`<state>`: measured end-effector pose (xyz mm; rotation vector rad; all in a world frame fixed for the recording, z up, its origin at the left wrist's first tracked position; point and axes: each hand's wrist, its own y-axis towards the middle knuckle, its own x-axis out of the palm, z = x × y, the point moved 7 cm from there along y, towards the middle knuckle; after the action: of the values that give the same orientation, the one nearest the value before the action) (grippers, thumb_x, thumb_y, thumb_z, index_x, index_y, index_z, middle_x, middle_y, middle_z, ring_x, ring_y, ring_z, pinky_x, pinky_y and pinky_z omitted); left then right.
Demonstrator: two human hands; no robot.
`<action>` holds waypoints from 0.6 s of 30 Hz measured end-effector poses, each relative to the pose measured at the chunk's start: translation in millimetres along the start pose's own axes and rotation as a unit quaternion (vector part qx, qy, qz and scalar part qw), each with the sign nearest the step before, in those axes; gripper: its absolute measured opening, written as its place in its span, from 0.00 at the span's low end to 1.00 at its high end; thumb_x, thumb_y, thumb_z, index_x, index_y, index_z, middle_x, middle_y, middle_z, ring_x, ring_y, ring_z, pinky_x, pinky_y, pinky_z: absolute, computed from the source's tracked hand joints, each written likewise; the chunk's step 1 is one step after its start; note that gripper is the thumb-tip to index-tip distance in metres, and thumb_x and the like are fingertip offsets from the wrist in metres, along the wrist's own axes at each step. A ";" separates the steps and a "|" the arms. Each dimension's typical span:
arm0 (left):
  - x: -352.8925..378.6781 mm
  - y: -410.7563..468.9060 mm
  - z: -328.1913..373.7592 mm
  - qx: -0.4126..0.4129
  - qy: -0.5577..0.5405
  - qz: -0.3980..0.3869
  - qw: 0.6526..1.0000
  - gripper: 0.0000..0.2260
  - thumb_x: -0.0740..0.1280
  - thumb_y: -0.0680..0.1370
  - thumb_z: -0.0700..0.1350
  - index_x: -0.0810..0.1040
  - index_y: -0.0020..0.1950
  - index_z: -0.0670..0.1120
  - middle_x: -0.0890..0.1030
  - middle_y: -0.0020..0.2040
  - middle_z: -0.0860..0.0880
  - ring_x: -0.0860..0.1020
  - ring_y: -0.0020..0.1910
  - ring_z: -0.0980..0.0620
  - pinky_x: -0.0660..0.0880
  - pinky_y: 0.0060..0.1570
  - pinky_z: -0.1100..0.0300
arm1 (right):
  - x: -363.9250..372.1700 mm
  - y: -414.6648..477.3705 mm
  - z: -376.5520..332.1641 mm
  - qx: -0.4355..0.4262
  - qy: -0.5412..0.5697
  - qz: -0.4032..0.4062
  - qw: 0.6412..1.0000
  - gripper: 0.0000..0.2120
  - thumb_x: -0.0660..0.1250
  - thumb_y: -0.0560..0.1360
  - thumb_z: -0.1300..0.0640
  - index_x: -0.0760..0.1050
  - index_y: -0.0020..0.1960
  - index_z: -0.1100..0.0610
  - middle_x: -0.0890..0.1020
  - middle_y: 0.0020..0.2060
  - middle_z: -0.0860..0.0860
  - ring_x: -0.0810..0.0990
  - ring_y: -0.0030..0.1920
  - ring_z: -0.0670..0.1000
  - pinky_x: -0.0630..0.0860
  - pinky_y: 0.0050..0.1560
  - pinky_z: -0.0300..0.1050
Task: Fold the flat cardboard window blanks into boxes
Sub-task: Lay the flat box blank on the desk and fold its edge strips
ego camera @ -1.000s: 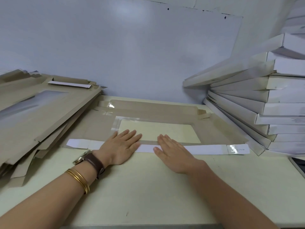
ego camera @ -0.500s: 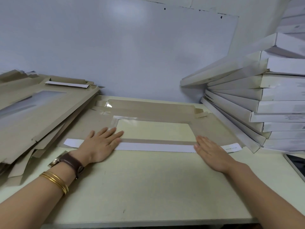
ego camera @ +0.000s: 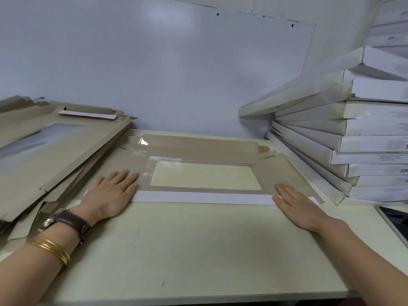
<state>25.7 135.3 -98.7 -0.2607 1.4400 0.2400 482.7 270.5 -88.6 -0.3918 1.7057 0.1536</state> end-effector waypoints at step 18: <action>-47.4 -49.0 136.9 0.149 -0.083 0.171 0.970 0.18 0.57 0.81 0.51 0.69 0.69 0.48 0.69 0.65 0.46 0.65 0.61 0.44 0.63 0.63 0.54 | -10.9 -53.0 -54.2 0.033 -0.173 0.068 0.982 0.26 0.40 0.80 0.38 0.63 0.71 0.47 0.76 0.61 0.53 0.74 0.62 0.55 0.69 0.57 0.48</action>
<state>164.6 132.2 -34.8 0.2515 1.3266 0.3126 451.7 205.6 -62.2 -0.1859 1.3894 0.2487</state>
